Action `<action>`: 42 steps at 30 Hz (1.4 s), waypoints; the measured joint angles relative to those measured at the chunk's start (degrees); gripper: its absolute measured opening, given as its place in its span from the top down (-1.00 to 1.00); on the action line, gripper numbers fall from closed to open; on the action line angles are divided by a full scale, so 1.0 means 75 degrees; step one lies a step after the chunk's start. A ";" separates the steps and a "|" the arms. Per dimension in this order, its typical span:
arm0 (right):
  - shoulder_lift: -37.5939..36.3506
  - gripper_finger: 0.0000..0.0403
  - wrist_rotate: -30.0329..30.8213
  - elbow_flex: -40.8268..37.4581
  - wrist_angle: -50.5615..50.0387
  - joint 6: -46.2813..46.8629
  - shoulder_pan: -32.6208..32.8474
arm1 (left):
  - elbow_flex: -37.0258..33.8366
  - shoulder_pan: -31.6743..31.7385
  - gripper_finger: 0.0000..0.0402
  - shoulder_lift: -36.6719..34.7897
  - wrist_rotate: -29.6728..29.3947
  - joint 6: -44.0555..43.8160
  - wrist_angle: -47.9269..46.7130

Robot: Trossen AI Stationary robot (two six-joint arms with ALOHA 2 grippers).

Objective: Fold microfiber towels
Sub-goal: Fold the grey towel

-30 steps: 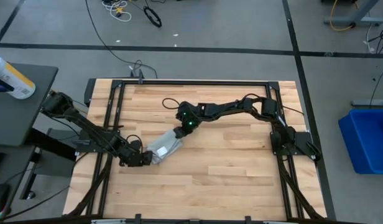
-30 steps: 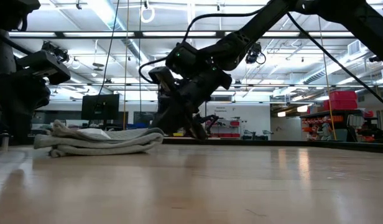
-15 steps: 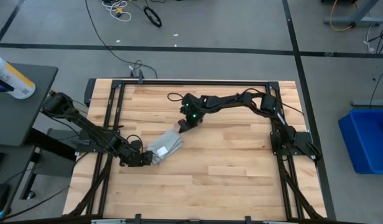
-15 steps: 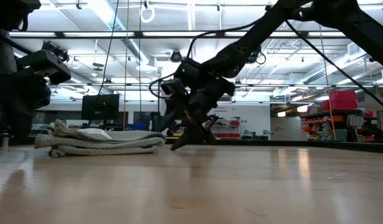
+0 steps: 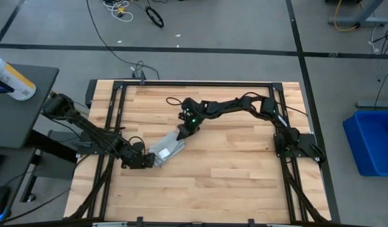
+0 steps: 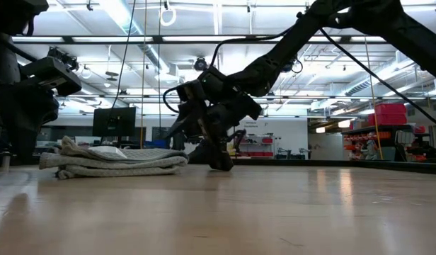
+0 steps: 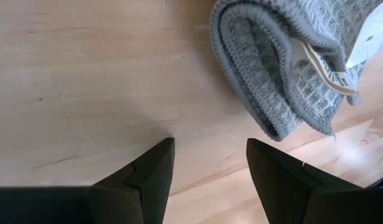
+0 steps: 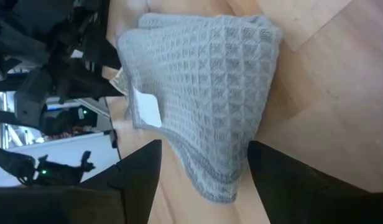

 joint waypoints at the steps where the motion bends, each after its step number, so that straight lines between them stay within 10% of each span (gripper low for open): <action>1: 0.0000 -0.23 0.0047 0.0000 0.0003 0.0000 0.0015 | 0.0000 0.0000 -0.05 0.0000 0.0003 0.0001 0.0004; 24: 0.0396 -0.11 0.0971 0.0026 0.0804 0.0660 0.0508 | 0.0000 -0.0003 -0.05 0.0003 -0.0103 0.0120 0.0198; 37: 0.0402 0.22 0.0834 0.0023 0.0726 0.0792 0.0753 | 0.0000 -0.0005 -0.05 0.0000 -0.0289 0.0155 0.0208; 42: 0.0402 0.66 0.1117 0.0023 0.0715 0.0773 0.0848 | 0.0000 -0.0003 -0.05 0.0000 -0.0533 0.0122 0.0230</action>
